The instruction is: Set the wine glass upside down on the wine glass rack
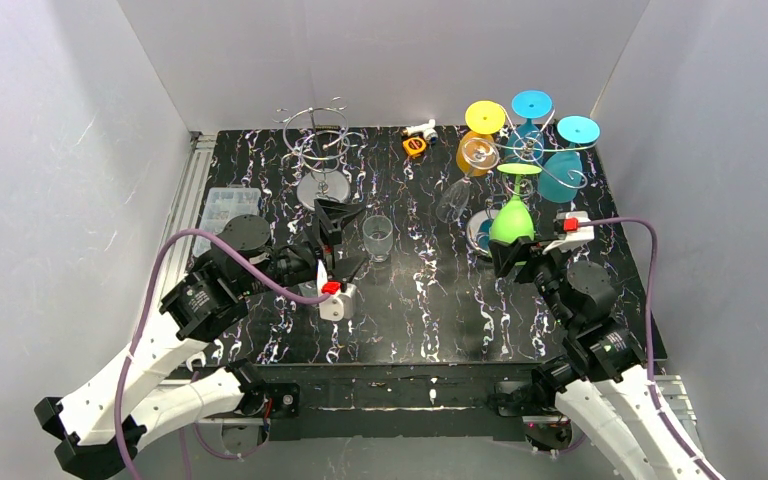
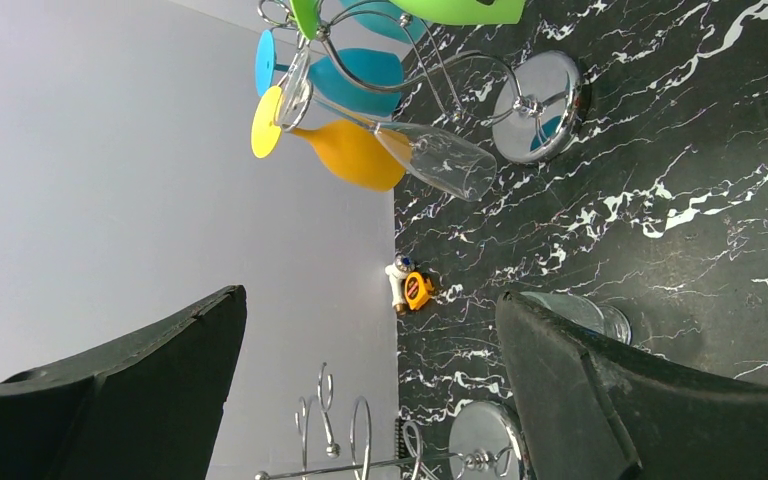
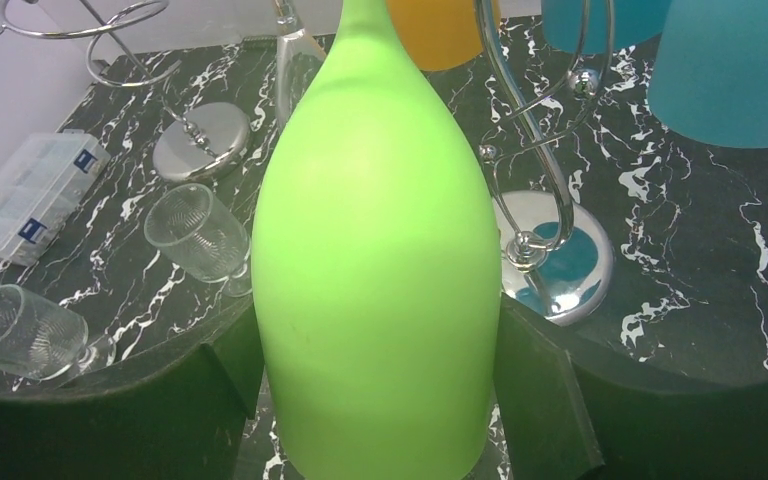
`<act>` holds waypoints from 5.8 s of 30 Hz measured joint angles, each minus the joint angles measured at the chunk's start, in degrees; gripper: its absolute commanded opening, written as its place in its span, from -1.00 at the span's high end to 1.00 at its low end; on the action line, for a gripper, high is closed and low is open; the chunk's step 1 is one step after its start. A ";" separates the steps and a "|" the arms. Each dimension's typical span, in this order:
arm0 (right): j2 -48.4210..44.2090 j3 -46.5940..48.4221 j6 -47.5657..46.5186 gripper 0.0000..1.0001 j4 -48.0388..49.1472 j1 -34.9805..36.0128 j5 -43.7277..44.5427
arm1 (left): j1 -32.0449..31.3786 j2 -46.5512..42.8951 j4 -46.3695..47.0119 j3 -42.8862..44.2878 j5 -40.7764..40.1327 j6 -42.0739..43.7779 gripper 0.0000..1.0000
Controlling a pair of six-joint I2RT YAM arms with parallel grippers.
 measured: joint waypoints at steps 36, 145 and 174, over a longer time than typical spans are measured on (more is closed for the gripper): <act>-3.45 -17.27 -6.84 -0.12 28.11 0.00 -0.42 | 0.00 4.13 -0.02 1.51 0.11 1.62 -0.90; -8.33 -30.38 -1.99 -0.29 47.23 0.33 4.96 | -10.91 52.46 19.41 35.52 5.03 1.49 -0.05; 14.10 32.00 4.24 -0.97 -9.20 0.04 -6.84 | 4.57 25.16 -0.57 29.90 -12.57 -31.91 -0.97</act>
